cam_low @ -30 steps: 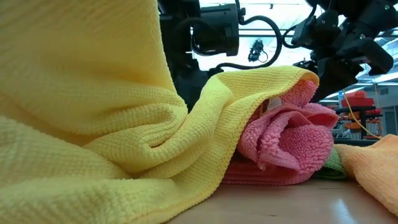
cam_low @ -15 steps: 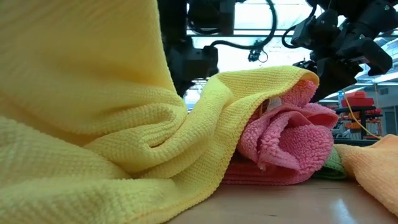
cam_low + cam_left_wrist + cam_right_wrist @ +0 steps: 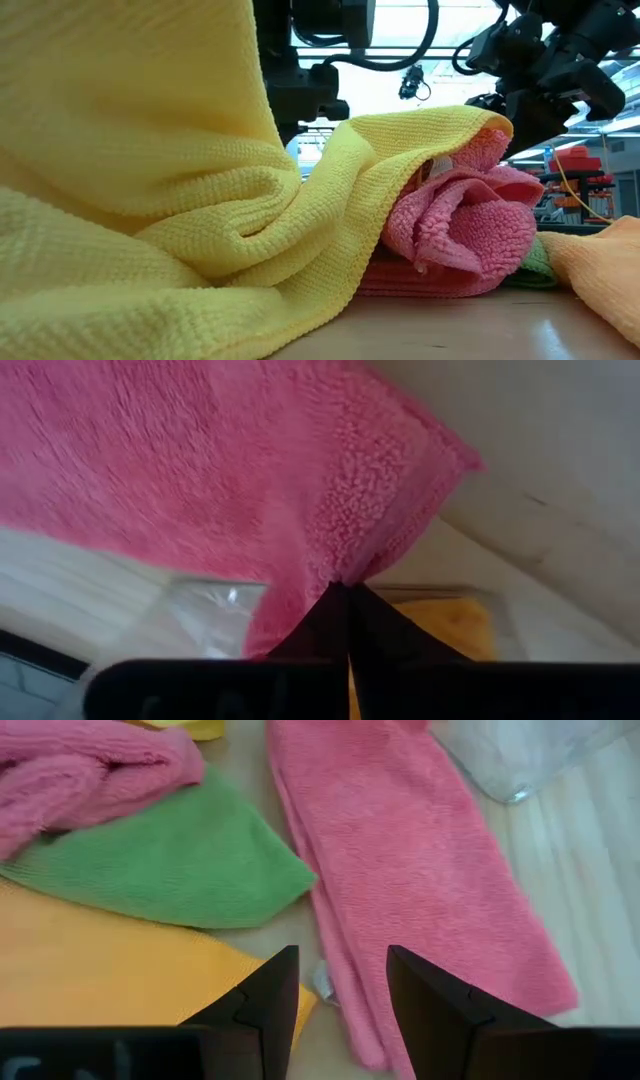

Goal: Fold microfiber towels
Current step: Fold the pink microfiber towel

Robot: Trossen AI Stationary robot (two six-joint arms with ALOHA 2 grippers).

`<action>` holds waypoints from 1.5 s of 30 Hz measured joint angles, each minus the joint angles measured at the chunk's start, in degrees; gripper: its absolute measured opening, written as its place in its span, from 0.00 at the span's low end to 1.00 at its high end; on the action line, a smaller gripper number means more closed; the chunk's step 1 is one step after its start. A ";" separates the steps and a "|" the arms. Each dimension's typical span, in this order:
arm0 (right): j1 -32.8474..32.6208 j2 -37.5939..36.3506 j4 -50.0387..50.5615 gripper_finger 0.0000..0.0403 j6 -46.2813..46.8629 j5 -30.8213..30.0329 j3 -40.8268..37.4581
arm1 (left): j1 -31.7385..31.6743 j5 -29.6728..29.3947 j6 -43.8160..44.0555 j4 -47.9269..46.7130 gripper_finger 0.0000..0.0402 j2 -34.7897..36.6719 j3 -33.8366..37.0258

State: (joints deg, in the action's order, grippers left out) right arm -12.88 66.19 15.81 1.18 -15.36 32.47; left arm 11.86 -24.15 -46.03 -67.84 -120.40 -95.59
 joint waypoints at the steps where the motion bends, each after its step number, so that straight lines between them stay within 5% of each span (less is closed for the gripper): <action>1: 0.00 0.00 0.02 0.40 -0.48 -1.01 -0.02 | -0.20 -0.06 -1.39 0.56 0.01 0.00 0.00; 5: 0.32 0.18 -1.74 0.40 -2.18 -3.87 -0.32 | -1.29 -0.21 -4.39 3.52 0.04 0.02 0.00; 14: 8.29 0.31 -24.21 0.40 -8.27 -3.89 -13.76 | -2.51 -0.23 -5.50 4.87 0.01 0.04 0.00; 24: 22.44 0.31 -24.64 0.40 -6.93 -2.59 -18.85 | -3.46 -0.65 -7.29 6.63 0.02 0.07 -0.02; 45: 22.77 0.31 -23.53 0.40 0.77 -1.69 -21.64 | -4.19 -4.31 -11.64 15.37 0.05 0.07 -0.04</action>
State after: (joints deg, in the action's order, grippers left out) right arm 9.89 66.50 -7.72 1.96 -17.04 10.83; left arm 7.67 -28.46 -57.67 -52.47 -120.33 -95.64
